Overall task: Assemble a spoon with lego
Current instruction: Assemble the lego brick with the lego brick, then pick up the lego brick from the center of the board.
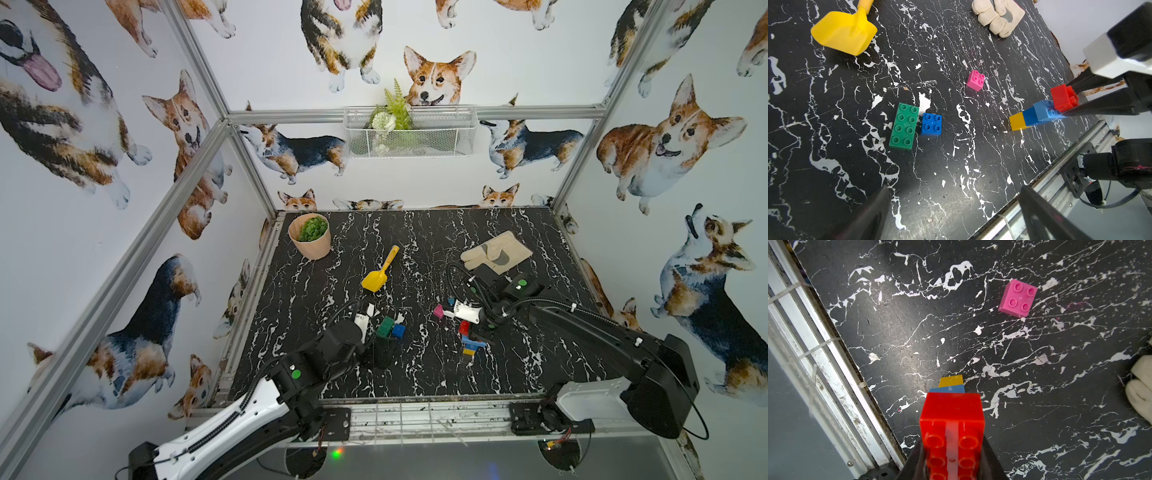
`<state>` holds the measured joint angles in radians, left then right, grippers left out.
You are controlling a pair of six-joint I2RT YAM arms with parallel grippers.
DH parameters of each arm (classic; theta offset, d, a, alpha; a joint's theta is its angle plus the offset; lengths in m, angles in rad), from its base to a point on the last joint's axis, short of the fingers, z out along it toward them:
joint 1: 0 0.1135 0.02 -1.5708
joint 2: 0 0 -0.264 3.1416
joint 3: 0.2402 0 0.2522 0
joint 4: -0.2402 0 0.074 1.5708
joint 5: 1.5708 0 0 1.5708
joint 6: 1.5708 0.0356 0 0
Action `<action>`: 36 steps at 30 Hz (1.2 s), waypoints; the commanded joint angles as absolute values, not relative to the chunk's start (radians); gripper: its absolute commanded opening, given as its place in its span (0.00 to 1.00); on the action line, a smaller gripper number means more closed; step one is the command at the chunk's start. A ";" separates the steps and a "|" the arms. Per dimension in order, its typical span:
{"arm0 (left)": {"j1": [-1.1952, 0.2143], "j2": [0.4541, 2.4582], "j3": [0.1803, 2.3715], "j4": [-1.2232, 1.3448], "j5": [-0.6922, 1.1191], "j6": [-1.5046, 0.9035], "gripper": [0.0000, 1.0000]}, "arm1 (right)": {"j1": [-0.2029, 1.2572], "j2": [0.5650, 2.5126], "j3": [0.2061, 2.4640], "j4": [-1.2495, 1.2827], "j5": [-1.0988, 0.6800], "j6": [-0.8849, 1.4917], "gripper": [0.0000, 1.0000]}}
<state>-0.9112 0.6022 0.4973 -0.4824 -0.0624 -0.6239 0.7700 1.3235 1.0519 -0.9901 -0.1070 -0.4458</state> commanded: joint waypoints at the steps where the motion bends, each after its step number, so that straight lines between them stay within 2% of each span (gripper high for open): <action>1: -0.911 0.599 0.497 -0.492 -0.075 -0.623 1.00 | 0.769 1.327 1.044 -0.986 -0.104 -0.459 0.00; 36: -0.911 0.553 0.492 -0.517 -0.082 -0.627 1.00 | 0.802 1.411 1.040 -1.049 -0.098 -0.444 0.00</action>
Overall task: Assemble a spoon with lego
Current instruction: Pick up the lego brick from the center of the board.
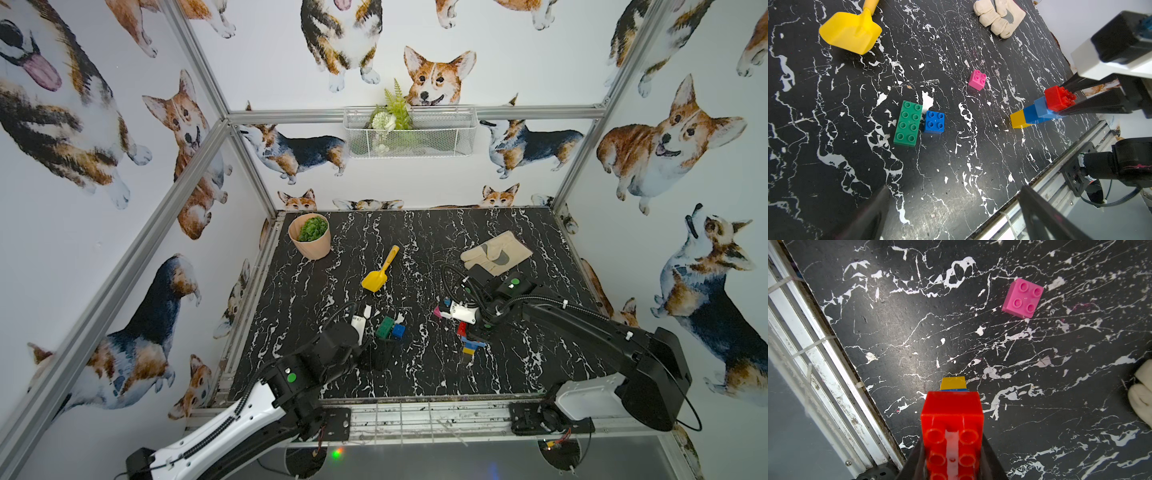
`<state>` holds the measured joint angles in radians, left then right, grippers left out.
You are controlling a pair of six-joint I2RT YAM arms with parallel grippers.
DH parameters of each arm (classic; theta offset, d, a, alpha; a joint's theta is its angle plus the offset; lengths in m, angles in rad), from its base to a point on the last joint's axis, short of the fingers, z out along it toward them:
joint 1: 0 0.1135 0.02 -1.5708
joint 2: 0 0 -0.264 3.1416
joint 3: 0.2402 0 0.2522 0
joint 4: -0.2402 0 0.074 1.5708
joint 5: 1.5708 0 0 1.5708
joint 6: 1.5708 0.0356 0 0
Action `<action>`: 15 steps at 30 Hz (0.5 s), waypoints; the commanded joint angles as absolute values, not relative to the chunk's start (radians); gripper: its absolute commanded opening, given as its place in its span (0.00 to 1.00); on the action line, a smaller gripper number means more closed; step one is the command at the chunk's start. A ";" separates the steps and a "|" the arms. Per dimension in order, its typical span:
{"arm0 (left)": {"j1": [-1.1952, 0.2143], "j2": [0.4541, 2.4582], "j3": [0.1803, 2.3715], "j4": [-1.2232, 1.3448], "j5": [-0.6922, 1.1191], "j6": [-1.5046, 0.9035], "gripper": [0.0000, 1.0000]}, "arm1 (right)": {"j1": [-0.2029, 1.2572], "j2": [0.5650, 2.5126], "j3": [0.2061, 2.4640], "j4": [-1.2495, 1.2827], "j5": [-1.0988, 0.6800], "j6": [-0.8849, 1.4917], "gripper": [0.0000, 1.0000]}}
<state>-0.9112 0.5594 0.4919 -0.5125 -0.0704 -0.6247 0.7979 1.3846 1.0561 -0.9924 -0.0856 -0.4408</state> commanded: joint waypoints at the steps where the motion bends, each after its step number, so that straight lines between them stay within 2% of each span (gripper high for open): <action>1: -0.911 0.549 0.489 -0.518 -0.081 -0.629 1.00 | 0.802 1.415 1.040 -1.051 -0.100 -0.444 0.00; 15: -0.911 0.533 0.487 -0.522 -0.086 -0.630 1.00 | 0.805 1.447 1.047 -1.066 -0.099 -0.436 0.00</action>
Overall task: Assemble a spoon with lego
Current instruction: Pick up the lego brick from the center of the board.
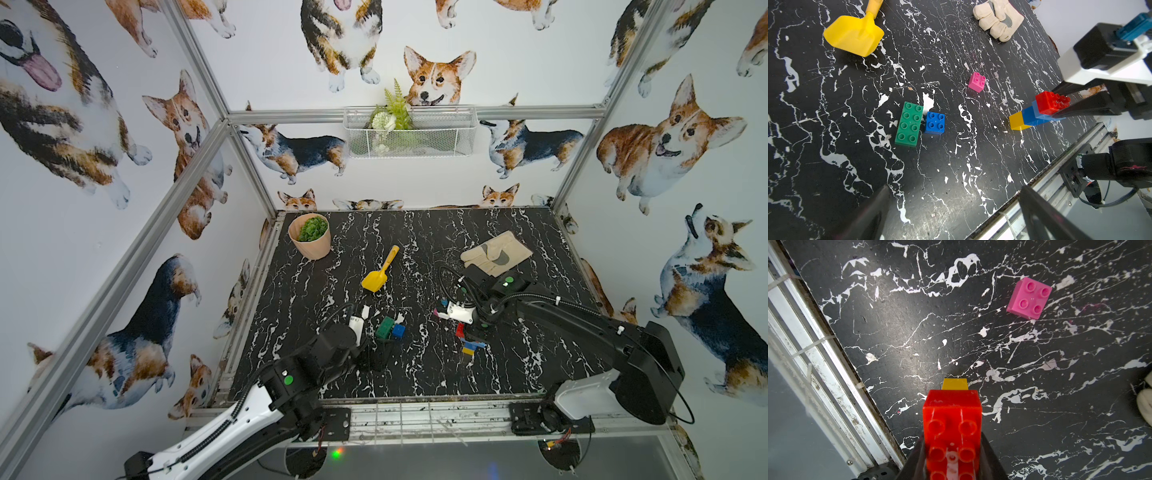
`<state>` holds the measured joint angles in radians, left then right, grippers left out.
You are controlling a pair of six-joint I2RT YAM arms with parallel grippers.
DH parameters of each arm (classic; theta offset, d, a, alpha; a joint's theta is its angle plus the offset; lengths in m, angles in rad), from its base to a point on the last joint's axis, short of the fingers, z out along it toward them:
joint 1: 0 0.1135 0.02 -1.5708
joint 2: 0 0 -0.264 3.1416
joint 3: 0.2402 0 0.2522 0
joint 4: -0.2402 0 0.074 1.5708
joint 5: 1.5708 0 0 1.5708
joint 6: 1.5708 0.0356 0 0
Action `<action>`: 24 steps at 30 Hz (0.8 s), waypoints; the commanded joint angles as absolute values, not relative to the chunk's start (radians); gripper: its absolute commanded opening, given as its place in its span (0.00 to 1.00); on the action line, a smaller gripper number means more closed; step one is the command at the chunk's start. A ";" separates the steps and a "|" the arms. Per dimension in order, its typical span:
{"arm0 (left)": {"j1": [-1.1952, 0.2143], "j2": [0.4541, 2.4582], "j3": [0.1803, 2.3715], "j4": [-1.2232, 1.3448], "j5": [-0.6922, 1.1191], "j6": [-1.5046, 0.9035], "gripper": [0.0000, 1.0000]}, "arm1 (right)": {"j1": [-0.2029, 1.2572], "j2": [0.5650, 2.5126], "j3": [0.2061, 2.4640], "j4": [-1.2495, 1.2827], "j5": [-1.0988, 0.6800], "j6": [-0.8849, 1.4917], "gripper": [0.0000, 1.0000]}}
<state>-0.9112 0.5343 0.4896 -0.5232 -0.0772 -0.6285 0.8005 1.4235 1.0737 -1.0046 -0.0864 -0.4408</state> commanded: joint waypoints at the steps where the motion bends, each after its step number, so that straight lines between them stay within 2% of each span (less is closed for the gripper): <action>1: -0.911 0.533 0.486 -0.523 -0.086 -0.630 1.00 | 0.805 1.442 1.048 -1.064 -0.100 -0.435 0.00; 8: -0.911 0.532 0.486 -0.520 -0.083 -0.630 1.00 | 0.805 1.407 1.058 -1.053 -0.087 -0.413 0.00; 12: -0.911 0.531 0.486 -0.524 -0.084 -0.634 1.00 | 0.805 1.395 1.072 -1.058 -0.089 -0.403 0.07; 14: -0.911 0.529 0.486 -0.524 -0.084 -0.635 1.00 | 0.804 1.392 1.081 -1.060 -0.091 -0.399 0.07; 18: -0.911 0.525 0.485 -0.524 -0.084 -0.639 1.00 | 0.805 1.391 1.102 -1.062 -0.103 -0.385 0.00; 24: -0.911 0.517 0.485 -0.529 -0.089 -0.634 1.00 | 0.805 1.391 1.169 -1.066 -0.105 -0.304 0.00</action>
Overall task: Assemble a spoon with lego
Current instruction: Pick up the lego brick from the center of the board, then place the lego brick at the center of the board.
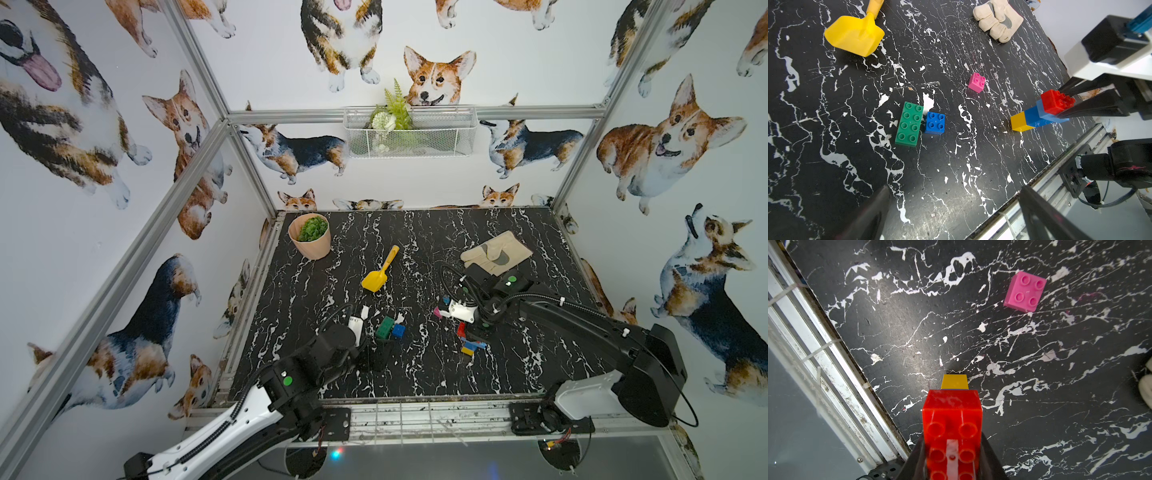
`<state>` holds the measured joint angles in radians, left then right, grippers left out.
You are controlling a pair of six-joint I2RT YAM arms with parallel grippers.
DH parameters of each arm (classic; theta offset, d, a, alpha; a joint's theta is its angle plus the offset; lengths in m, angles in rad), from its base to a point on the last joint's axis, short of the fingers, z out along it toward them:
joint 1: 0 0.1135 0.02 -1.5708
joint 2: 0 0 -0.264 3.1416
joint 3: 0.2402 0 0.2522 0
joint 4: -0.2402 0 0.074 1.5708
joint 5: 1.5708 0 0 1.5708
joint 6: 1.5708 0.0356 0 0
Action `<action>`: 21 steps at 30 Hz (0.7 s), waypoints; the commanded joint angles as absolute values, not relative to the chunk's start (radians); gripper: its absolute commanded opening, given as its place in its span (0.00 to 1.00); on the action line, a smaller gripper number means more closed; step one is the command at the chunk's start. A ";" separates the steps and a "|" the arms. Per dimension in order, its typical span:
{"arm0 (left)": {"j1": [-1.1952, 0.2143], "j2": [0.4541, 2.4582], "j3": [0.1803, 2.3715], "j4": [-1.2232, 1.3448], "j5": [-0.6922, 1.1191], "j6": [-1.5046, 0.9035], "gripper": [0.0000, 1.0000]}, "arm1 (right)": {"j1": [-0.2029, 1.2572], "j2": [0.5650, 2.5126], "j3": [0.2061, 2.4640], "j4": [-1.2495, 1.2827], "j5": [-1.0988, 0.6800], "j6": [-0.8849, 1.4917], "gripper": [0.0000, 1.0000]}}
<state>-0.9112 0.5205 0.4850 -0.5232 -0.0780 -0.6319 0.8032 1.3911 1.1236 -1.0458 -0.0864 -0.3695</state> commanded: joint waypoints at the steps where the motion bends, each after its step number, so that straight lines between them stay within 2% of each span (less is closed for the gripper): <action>1: -0.911 0.515 0.485 -0.529 -0.089 -0.635 1.00 | 0.804 1.395 1.189 -1.073 -0.115 -0.290 0.00; 7: -0.911 0.514 0.483 -0.528 -0.086 -0.635 1.00 | 0.819 1.471 1.317 -1.134 -0.107 -0.205 0.01; 16: -0.911 0.494 0.480 -0.542 -0.090 -0.643 1.00 | 0.896 1.785 1.593 -1.320 0.011 -0.034 0.01; 21: -0.911 0.489 0.479 -0.548 -0.092 -0.646 1.00 | 0.927 1.888 1.702 -1.345 0.022 0.011 0.03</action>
<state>-0.9108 0.4927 0.4801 -0.5404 -0.0837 -0.6361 0.9157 1.8515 1.6516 -1.2709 -0.0002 -0.0616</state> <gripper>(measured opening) 0.999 0.324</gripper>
